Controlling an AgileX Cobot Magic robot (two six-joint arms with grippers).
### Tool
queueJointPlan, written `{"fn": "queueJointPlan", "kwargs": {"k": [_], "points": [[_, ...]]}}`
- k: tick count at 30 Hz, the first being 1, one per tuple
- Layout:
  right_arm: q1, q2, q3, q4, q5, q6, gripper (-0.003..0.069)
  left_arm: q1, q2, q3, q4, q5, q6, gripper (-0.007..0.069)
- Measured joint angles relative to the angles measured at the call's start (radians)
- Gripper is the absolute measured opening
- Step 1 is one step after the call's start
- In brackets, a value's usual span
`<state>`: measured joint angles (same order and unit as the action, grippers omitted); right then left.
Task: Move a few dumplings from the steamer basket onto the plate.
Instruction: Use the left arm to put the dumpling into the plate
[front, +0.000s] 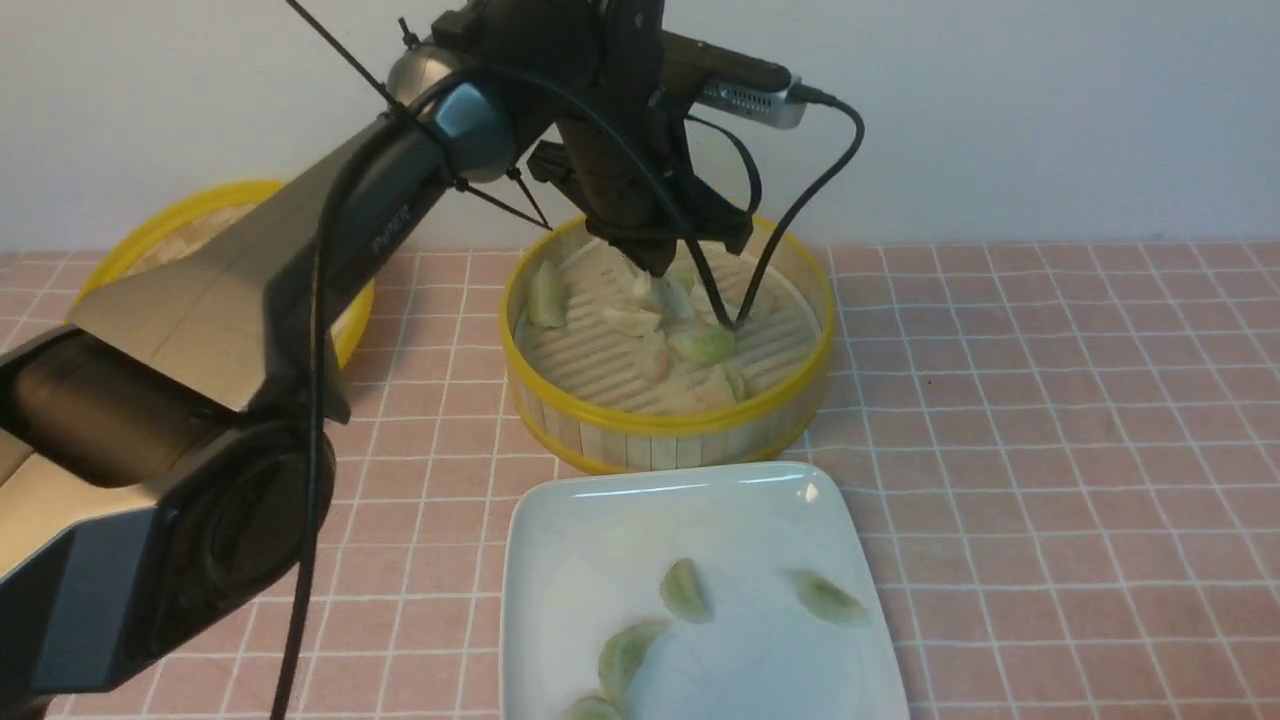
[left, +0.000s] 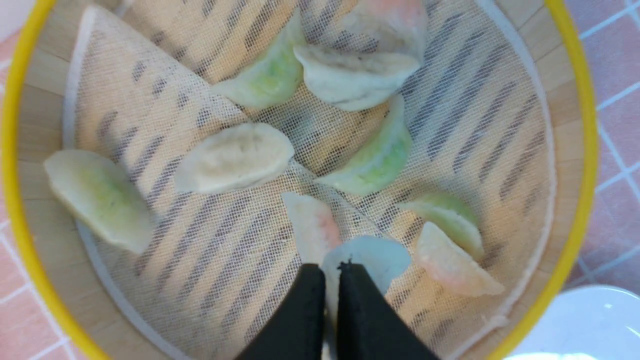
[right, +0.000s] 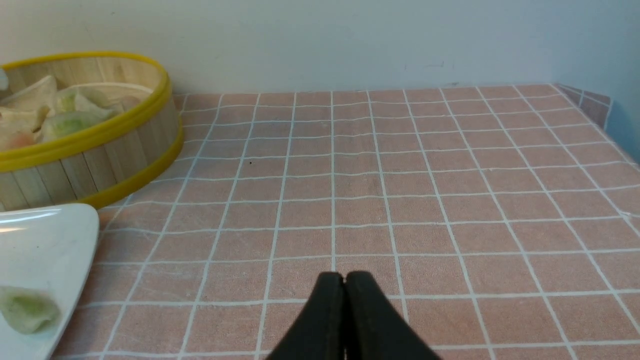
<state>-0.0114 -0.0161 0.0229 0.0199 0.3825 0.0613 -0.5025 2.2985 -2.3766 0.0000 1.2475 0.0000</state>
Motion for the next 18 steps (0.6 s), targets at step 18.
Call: {"fn": "queueJointPlan", "kwargs": {"k": [18], "points": [[0.0, 0.0, 0.0, 0.0, 0.0, 0.0, -0.0014, -0.02, -0.339, 0.766, -0.133, -0.027, 0.0, 0.0004]]}}
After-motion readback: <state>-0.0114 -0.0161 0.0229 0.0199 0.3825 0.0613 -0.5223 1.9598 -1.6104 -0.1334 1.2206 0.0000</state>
